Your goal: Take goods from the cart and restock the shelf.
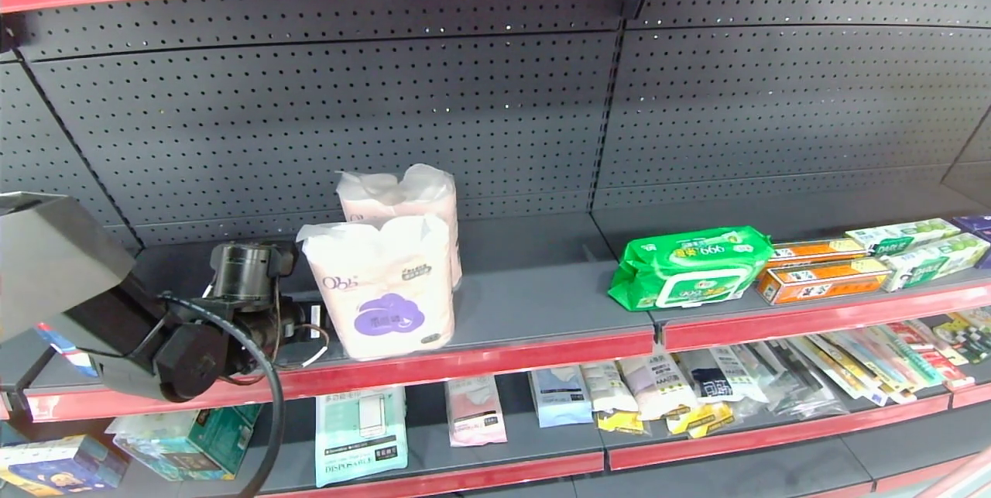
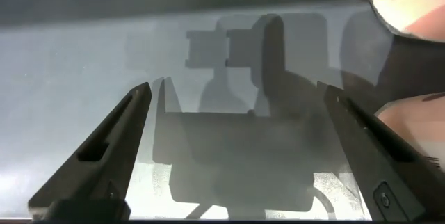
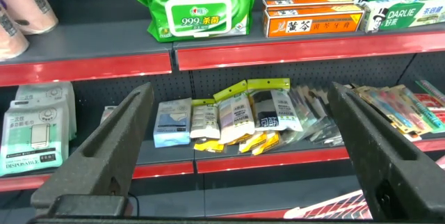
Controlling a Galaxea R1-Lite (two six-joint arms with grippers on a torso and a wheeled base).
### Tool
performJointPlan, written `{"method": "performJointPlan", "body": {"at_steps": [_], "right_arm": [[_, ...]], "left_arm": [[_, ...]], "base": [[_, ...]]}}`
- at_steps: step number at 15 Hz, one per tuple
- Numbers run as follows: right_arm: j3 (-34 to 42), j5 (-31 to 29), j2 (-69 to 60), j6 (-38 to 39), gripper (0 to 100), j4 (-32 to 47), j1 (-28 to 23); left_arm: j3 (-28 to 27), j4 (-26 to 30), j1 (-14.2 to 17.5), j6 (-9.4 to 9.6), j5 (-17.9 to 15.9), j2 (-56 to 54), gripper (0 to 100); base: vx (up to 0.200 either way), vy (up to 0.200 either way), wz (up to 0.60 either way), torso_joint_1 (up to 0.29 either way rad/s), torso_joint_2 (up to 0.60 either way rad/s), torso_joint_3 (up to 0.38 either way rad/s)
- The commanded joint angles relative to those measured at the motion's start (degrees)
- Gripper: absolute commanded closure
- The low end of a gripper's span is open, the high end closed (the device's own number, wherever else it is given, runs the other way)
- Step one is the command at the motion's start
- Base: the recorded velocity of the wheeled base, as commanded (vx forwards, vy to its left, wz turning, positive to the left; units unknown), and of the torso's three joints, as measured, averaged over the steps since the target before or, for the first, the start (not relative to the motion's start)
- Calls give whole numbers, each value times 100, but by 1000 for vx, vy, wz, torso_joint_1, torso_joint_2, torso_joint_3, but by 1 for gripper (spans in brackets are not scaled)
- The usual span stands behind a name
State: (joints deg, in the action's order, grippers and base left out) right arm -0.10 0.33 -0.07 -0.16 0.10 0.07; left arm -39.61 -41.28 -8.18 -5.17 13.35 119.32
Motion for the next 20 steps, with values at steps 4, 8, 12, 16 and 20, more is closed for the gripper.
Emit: {"method": "performJointPlan", "body": {"at_steps": [4,8,12,16,20], "right_arm": [[1,2,7,-2,0,-1,1],[1,2,7,-2,0,-1,1],[1,2,7,-2,0,-1,1],[1,2,7,-2,0,8,1],[1,2,7,-2,0,-1,1]], "left_arm": [[-12,-3,-140,-2,19,-23,0],[-12,-3,-175,-2,80,-23,0],[-12,-3,-193,-10,89,-23,0],[-3,-3,-228,-10,89,-41,0],[23,-3,-122,-19,80,-243,0]], "base": [[0,0,0,0,0,0],[0,0,0,0,0,0],[0,0,0,0,0,0],[0,0,0,0,0,0],[0,0,0,0,0,0]]}}
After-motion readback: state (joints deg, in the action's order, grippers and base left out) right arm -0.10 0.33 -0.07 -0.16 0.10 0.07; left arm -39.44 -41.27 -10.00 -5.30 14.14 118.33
